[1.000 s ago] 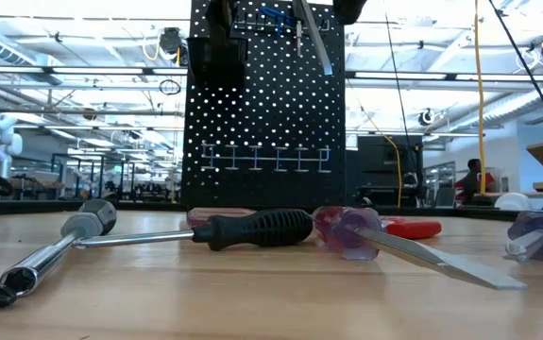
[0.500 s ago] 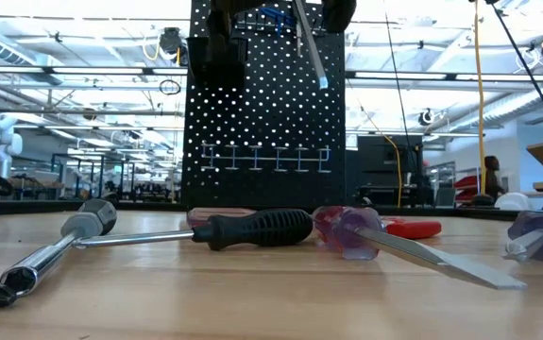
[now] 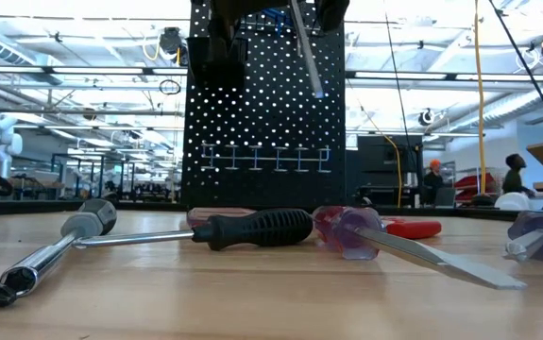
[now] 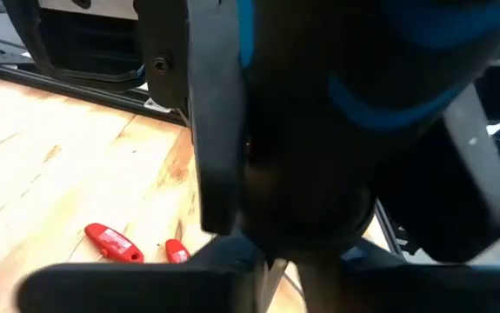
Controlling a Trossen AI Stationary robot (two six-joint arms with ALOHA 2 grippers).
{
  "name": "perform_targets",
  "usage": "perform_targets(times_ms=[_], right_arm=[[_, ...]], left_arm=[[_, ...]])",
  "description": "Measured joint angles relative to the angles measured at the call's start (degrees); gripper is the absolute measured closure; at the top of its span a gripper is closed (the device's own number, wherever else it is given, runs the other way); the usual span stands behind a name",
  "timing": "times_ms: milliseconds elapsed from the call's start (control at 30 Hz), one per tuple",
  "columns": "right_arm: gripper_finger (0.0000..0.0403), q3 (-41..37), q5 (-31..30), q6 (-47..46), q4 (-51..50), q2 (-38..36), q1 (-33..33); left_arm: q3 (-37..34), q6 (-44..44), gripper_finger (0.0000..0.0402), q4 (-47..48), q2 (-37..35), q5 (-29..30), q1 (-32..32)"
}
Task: Hang tools onto peg board
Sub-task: Hang the blue-black screwdriver on the pegboard
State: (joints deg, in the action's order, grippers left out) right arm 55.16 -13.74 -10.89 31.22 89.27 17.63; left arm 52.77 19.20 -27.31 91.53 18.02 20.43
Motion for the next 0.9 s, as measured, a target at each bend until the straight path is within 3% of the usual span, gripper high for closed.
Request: perform_targets(times_ms=[200, 400, 733, 900], right_arm=[[0.0294, 0.02, 0.0, -0.22, -0.68, 0.09, -0.02], [0.0294, 0.02, -1.15, -0.55, -4.12, -2.14, 0.22], [0.0294, 0.02, -15.4, 1.17, -16.46, -12.33, 3.59], [0.0294, 0.02, -26.14, 4.45, -18.02, -17.56, 6.31]], left_arm=[[0.0, 0.06, 0.0258, 2.43, -0.04, -0.48, 0.32], [0.02, -2.57, 0.0235, 10.54, -2.84, -0.33, 0.16], [0.02, -7.0, 0.0233, 21.34, -10.21, 0.19, 0.71], [0.02, -7.72, 0.0233, 24.65, -11.89, 0.78, 3.8]])
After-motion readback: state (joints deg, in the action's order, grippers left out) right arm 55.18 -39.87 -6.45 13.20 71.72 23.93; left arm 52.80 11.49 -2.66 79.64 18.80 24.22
